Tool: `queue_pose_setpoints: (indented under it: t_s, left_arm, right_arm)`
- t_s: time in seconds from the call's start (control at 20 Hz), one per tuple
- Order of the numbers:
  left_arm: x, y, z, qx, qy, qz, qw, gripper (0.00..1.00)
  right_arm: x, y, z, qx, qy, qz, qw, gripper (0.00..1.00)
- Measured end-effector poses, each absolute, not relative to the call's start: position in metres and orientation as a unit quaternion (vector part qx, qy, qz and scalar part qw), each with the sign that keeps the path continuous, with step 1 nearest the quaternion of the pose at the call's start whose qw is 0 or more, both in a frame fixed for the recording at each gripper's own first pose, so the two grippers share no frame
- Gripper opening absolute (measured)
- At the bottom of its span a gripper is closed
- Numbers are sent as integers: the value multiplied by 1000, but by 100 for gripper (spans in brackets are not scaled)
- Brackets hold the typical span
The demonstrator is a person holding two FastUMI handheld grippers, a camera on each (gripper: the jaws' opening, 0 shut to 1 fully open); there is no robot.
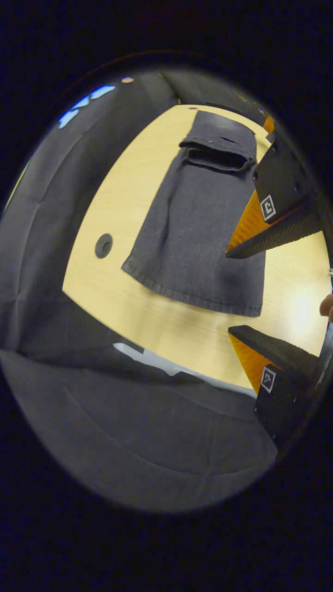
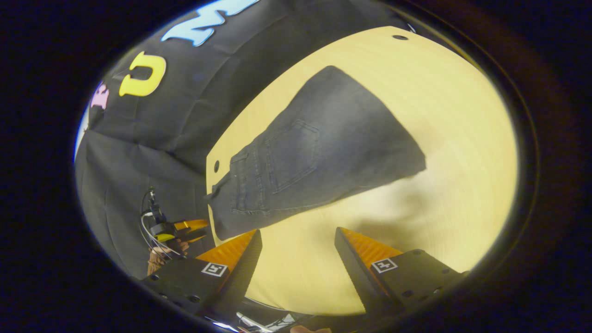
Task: Grasp the waist and the cuffs of the jeans and fold them to make the two legs overlap; first hold the waist and fold one-third of the jeans toward the cuffs, then hold the cuffs and fold the remaining one-third in the same direction to finish folding.
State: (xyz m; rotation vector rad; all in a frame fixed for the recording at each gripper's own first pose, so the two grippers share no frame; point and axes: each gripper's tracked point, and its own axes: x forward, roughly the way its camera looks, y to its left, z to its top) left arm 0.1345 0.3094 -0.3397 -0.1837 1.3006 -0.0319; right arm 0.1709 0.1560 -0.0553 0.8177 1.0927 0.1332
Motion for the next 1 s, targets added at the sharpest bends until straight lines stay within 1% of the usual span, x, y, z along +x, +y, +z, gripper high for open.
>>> queue_pose_setpoints:
  t_s: [0.05, 0.1, 0.15, 0.2, 0.25, 0.4, 0.45, 0.5, 0.55, 0.6, 0.65, 0.75, 0.8, 0.85, 0.9, 0.95, 1.0]
  left_arm:
    - [132, 305, -347, -80, 615, -14, 784, 98]
    - [130, 306, -354, -78, 625, -9, 777, 96]
    - [114, 308, -355, -74, 658, 8, 749, 98]
    - [136, 304, -358, -68, 617, 4, 784, 96]
    - [128, 300, -362, -73, 634, 2, 770, 98]
    - [117, 289, -365, -88, 628, 26, 773, 100]
    - [115, 284, -366, -87, 631, 22, 771, 100]
    - [125, 290, -362, -78, 631, 14, 772, 100]
    - [116, 279, -364, -71, 634, 4, 770, 98]
    - [120, 273, -364, -67, 635, -7, 770, 85]
    - [123, 260, -361, -91, 632, -20, 770, 78]
    - [119, 260, -356, -107, 625, 10, 773, 27]
    - [117, 260, -355, -118, 628, 16, 769, 21]
    - [119, 262, -350, -129, 620, 24, 774, 21]
    - [113, 261, -346, -146, 612, 35, 776, 15]
    - [121, 264, -347, -156, 602, 45, 782, 15]
    - [122, 262, -342, -163, 579, 40, 798, 15]
  right_arm:
    - [176, 148, -58, 376, 510, 49, 772, 100]
    - [177, 141, -59, 373, 518, 40, 768, 97]
    - [183, 134, -56, 373, 519, 32, 768, 96]
    - [187, 129, -52, 374, 516, 25, 771, 97]
    - [196, 123, -47, 377, 509, 19, 774, 97]
    - [193, 109, -48, 394, 501, 7, 770, 96]
    - [194, 108, -47, 400, 499, 6, 769, 96]
    - [193, 109, -46, 400, 498, 7, 769, 97]
    - [190, 110, -47, 399, 499, 9, 770, 96]
    - [189, 110, -47, 398, 500, 10, 769, 96]
    - [188, 111, -47, 398, 500, 12, 769, 96]
    - [185, 112, -47, 400, 498, 17, 769, 96]
    - [181, 111, -45, 401, 497, 19, 770, 96]
    - [177, 109, -46, 400, 497, 19, 769, 96]
    - [173, 107, -47, 402, 498, 17, 768, 96]
    - [171, 105, -46, 408, 496, 16, 766, 96]
    - [169, 101, -47, 413, 492, 13, 766, 97]
